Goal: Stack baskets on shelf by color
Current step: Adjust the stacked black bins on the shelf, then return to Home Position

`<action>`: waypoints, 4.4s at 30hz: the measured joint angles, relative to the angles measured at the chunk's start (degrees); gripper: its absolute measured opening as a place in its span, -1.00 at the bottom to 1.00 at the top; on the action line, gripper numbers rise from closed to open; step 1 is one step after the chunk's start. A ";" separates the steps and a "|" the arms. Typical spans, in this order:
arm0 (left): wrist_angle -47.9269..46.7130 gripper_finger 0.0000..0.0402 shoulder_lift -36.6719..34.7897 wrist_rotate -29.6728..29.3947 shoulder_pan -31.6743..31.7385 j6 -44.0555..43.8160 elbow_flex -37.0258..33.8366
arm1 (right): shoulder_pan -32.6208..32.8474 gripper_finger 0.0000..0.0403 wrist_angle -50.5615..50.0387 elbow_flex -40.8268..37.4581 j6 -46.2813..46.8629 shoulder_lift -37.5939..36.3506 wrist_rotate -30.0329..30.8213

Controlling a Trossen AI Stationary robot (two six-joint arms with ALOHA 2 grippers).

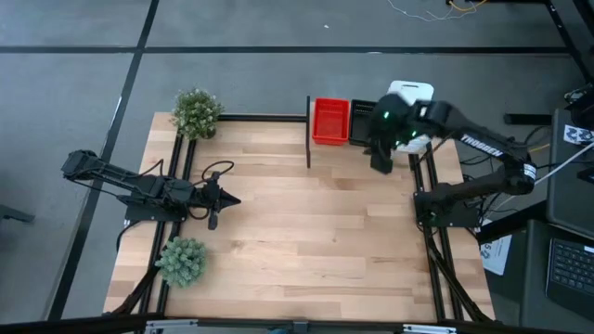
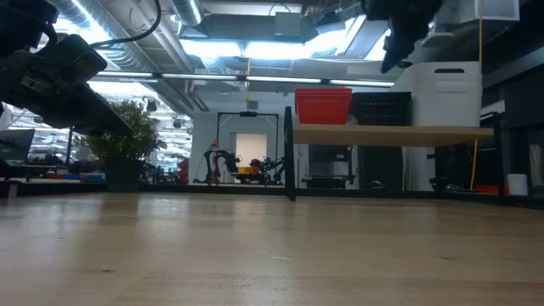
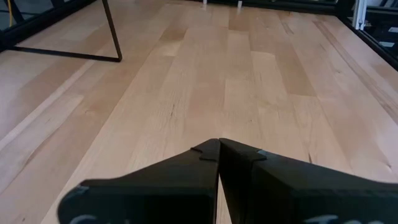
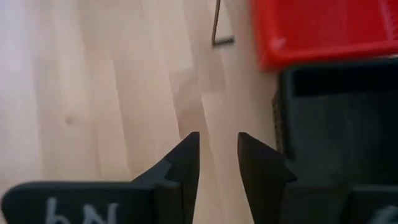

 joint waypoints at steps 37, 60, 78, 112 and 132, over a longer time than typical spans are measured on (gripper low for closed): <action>-0.02 -1.00 0.00 0.00 0.00 0.33 0.00 | 7.44 -0.47 -0.12 -7.64 -1.47 4.98 26.44; 0.15 -1.00 0.00 -0.63 0.00 0.44 0.00 | 33.43 -0.47 26.48 -20.56 18.12 0.74 16.14; 0.20 -1.00 0.00 -0.68 0.00 0.44 0.00 | 42.81 -0.47 63.95 -53.29 22.41 -4.53 12.73; 0.22 -1.00 0.00 -0.68 0.00 0.43 0.00 | 46.43 -0.47 63.71 -73.54 28.49 -57.36 14.25; 0.22 -1.00 0.00 -0.68 0.00 0.42 0.00 | 45.99 -0.47 51.98 -73.49 28.33 -72.18 14.20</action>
